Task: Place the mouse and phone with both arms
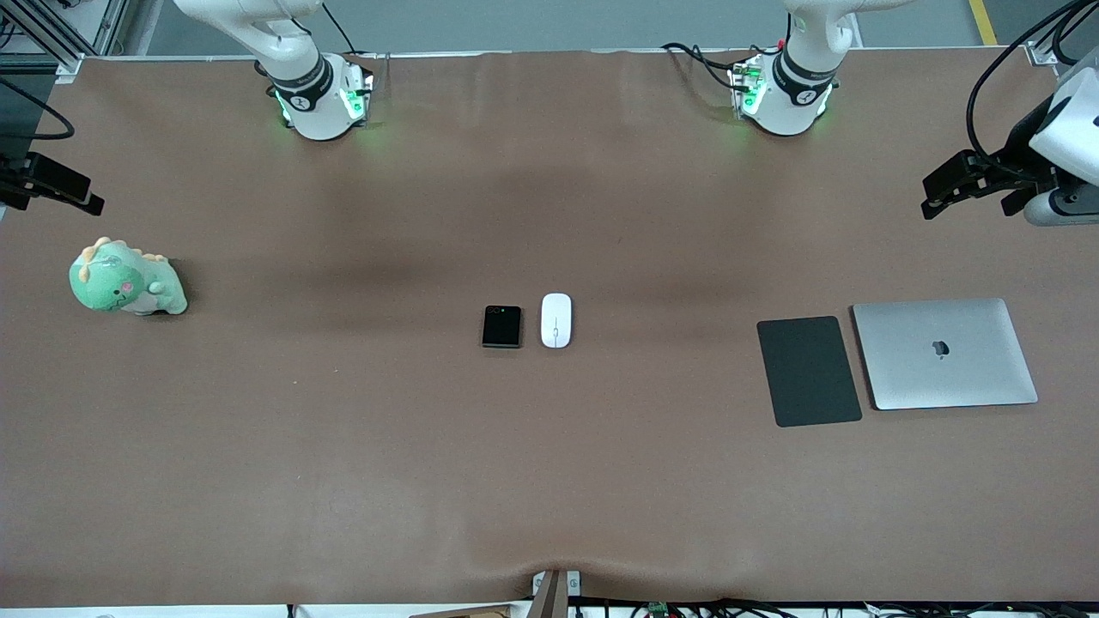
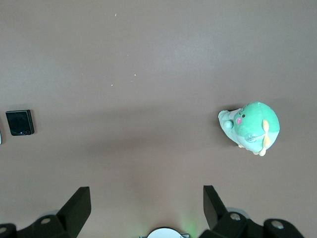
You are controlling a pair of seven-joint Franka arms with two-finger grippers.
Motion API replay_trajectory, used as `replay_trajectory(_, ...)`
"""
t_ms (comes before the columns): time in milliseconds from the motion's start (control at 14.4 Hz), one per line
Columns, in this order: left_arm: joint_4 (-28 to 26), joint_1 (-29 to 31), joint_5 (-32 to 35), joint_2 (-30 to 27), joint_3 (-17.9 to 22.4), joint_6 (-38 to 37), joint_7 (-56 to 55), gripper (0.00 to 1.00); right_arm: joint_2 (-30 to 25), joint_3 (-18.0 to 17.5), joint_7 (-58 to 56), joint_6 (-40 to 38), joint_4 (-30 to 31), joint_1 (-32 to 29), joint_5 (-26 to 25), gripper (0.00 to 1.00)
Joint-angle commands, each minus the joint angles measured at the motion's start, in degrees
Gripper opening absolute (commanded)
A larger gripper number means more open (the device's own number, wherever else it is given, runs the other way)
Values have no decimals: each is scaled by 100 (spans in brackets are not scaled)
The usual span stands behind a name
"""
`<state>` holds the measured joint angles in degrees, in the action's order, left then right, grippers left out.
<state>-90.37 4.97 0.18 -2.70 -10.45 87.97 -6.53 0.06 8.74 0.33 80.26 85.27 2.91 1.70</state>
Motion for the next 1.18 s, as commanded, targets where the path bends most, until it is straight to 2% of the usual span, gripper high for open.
replay_trajectory(0, 90, 13, -97, 6, -28, -122, 37, 100, -33, 14, -42, -63, -19, -27, 93, 100)
replay_trajectory(834, 178, -4, -97, 121, -19, -122, 29, 100, 90, 14, -51, -36, -186, -71, 40, 100)
replay_trajectory(1112, 160, -197, -281, 392, -28, -70, -15, 100, 90, 23, -51, -36, -186, -80, 32, 100)
